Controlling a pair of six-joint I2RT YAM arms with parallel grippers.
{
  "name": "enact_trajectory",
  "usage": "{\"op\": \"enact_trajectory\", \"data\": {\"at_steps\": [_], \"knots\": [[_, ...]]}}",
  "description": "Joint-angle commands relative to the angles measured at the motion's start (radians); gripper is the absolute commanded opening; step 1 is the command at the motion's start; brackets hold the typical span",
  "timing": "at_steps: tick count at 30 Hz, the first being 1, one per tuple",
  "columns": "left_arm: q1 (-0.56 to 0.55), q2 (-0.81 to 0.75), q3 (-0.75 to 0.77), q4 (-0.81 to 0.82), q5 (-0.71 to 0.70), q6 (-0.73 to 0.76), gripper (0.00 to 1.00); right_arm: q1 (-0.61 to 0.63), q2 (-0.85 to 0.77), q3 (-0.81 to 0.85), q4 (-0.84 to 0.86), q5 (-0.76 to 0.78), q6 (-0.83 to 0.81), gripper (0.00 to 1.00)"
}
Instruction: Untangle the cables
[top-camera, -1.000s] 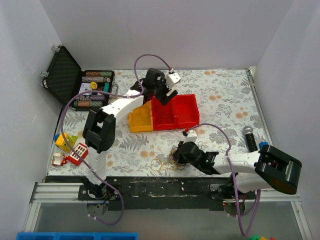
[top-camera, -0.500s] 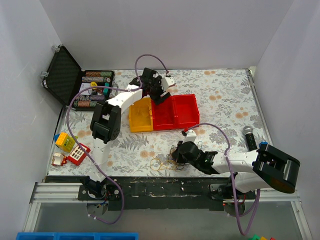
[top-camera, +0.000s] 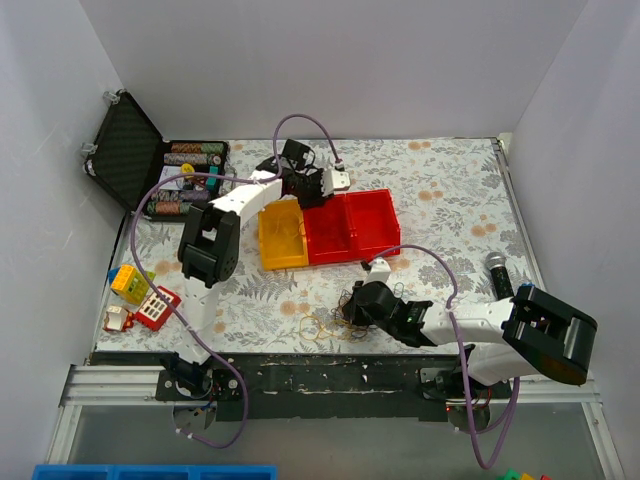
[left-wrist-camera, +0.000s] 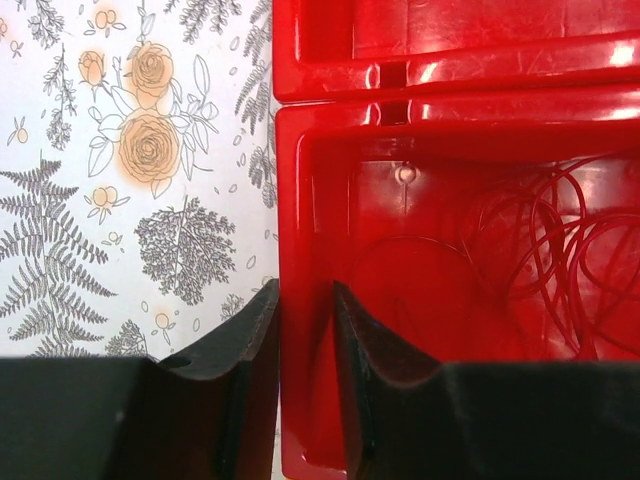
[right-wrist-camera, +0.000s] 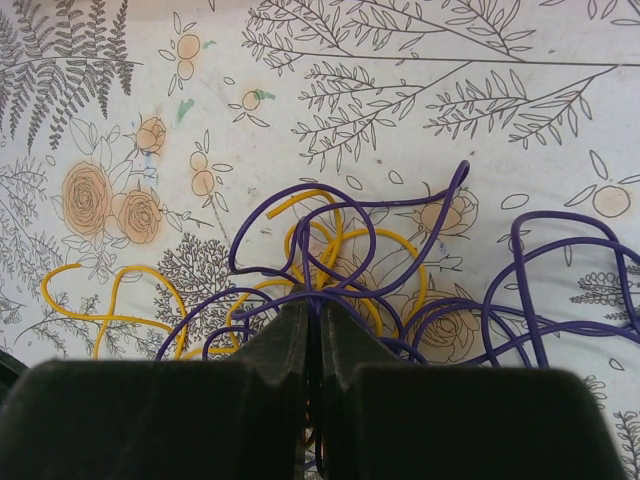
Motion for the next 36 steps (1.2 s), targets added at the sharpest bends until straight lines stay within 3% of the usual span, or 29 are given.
{"op": "enact_trajectory", "data": {"at_steps": [1,7,16,18,23,28,31,36], "knots": [[0.009,-0.109,-0.101,-0.065,-0.011,0.115,0.19,0.007,0.028,-0.026,-0.224,-0.011,-0.023,0.01],[0.017,-0.204,-0.273,0.035,-0.064,0.219,0.15,0.011,-0.008,-0.046,-0.219,-0.038,0.002,0.01],[0.007,-0.225,-0.271,0.111,-0.053,0.195,0.17,0.053,-0.022,-0.042,-0.239,-0.017,0.049,0.01],[0.000,-0.227,-0.271,0.130,-0.062,0.182,0.25,0.059,-0.010,-0.028,-0.239,-0.018,0.042,0.01],[-0.006,-0.265,-0.274,0.139,-0.090,0.110,0.58,0.065,0.019,0.019,-0.248,-0.018,0.002,0.01],[-0.006,-0.408,-0.296,0.109,-0.070,0.023,0.74,0.065,-0.007,0.055,-0.264,0.006,-0.027,0.01],[-0.008,-0.553,-0.305,0.037,-0.018,-0.044,0.80,0.067,-0.048,0.056,-0.270,0.026,-0.034,0.01],[-0.046,-0.771,-0.392,-0.258,0.117,-0.039,0.80,0.065,-0.117,0.038,-0.276,0.046,-0.035,0.01]]}}
